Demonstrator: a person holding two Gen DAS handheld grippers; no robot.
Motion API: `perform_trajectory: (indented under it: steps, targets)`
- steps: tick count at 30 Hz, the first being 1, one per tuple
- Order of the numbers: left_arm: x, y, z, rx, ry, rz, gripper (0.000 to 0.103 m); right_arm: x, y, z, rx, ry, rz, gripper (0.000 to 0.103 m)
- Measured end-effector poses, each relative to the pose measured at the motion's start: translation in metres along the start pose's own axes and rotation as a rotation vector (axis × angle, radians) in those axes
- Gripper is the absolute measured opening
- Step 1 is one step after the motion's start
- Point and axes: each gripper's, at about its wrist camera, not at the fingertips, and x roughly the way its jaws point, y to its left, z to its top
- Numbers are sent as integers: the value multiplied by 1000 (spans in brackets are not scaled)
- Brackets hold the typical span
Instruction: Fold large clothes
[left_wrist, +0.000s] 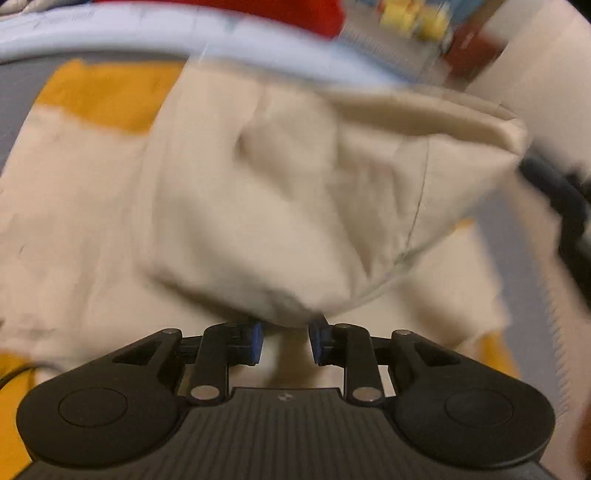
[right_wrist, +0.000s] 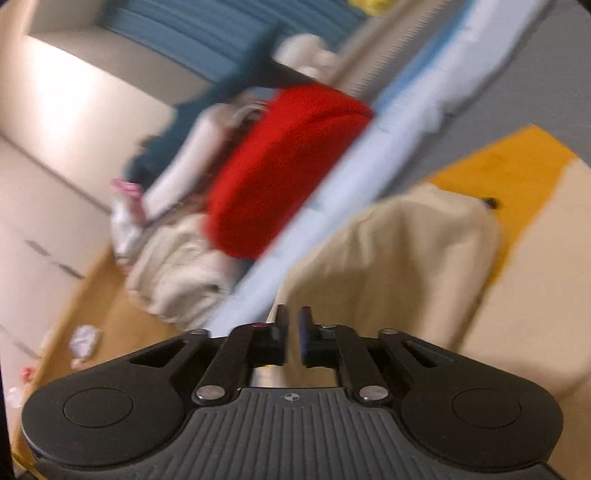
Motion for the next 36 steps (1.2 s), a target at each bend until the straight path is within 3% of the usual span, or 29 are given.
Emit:
perform_trajectory:
  steps: [1, 2, 5, 9, 10, 11, 13, 16, 19, 21, 23, 24, 26, 27, 30, 33, 35, 36]
  targets:
    - [0, 2, -1, 3, 14, 15, 28, 1, -2, 0, 20, -6, -14, 47]
    - [-2, 2, -1, 3, 23, 11, 31, 0, -3, 1, 41, -17, -23, 65]
    - [-11, -3, 10, 43, 54, -52, 48, 1, -3, 4, 57, -20, -12, 67]
    - [-35, -4, 11, 126, 39, -148, 52, 11, -5, 1, 58, 5, -25, 66]
    - [-45, 1, 10, 111, 10, -188, 52, 13, -8, 2, 56, 12, -34, 60]
    - [-55, 8, 14, 75, -43, -227, 52, 14, -8, -1, 53, 20, -46, 34]
    - [-66, 23, 26, -21, -131, -276, 52, 21, -11, -3, 49, 34, -85, 5]
    - [-74, 41, 34, -138, -232, -319, 52, 22, -18, -10, 43, 44, -213, 3]
    - [-71, 40, 37, -165, -277, -336, 52, 27, -39, -19, 104, 92, -347, 2]
    - [-66, 38, 34, -160, -287, -318, 52, 30, -56, -25, 173, 124, -398, 2]
    - [-51, 35, 31, -129, -236, -237, 51, 35, -66, -29, 193, 143, -439, 2]
    - [-38, 25, 31, -102, -178, -162, 51, 37, -70, -31, 187, 156, -463, 2]
    - [-11, 22, 20, -16, -34, 60, 46, 39, -70, -34, 176, 165, -484, 3]
    - [-5, 20, 14, 29, -12, 117, 41, 39, -68, -35, 163, 169, -494, 3]
    - [-9, 6, 16, 96, -28, 156, 42, 38, -58, -35, 100, 168, -523, 3]
    - [-21, -1, 21, 117, -85, 133, 45, 32, -48, -30, 32, 125, -591, 9]
    - [-30, -9, 24, 120, -145, 103, 45, 26, -38, -27, -42, 81, -665, 35]
    - [-35, -12, 24, 127, -173, 76, 45, 22, -30, -27, -82, 42, -710, 41]
